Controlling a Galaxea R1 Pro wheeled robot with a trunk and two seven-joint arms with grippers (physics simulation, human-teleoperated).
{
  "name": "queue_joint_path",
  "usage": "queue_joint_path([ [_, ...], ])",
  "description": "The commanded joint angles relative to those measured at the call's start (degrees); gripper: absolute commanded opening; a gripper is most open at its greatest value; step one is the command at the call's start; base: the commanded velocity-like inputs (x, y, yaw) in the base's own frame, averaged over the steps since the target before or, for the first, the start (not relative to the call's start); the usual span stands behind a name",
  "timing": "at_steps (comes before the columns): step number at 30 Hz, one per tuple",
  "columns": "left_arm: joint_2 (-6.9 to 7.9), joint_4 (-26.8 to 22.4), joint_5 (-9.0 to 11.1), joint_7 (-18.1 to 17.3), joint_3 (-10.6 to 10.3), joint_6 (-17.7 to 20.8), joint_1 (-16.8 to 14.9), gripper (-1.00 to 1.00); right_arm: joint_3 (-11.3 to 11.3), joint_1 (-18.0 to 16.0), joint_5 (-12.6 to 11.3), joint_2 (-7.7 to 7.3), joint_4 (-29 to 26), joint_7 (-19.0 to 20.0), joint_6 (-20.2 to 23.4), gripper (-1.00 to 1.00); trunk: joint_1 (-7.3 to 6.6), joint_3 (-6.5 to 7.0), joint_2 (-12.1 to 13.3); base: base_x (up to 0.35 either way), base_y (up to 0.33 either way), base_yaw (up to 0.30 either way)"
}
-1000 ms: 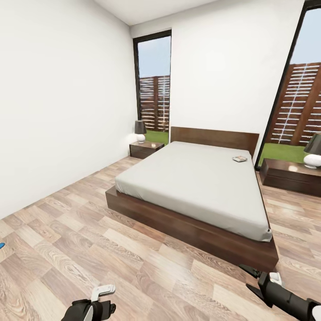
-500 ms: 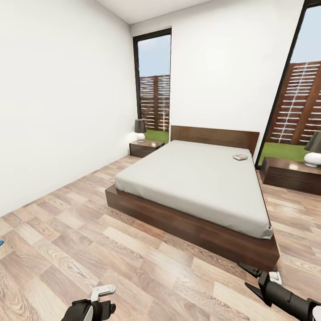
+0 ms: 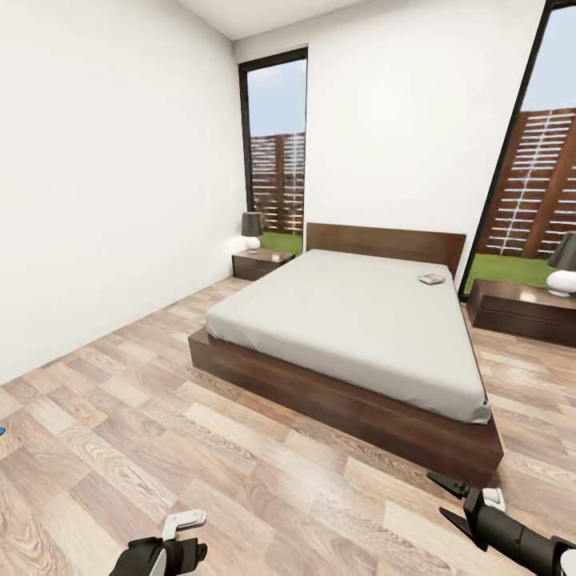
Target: In the bedroom, move the book from the bed onto either nightstand, and place the two sandals side by side next to the bed.
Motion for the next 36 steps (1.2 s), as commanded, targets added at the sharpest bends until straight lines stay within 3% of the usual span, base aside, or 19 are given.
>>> queue_joint_path([
  [1,-0.06,-0.1,0.0,-0.2,0.3,0.3,0.0,1.00,-0.1,0.0,0.1,0.01,0.0,0.2,0.3,1.00,0.22,-0.24,-0.4,0.000,0.000,0.000],
  [27,-0.04,-0.1,-0.2,-0.2,0.3,0.0,0.0,1.00,0.0,0.0,0.1,0.01,0.1,0.2,0.4,1.00,5.93,-4.91,-10.9,0.000,0.000,0.000],
  [36,-0.06,-0.1,-0.2,-0.2,0.2,-1.7,0.0,1.00,0.0,0.0,0.1,0.01,0.1,0.2,0.3,1.00,7.91,-6.53,-14.5,0.000,0.000,0.000],
])
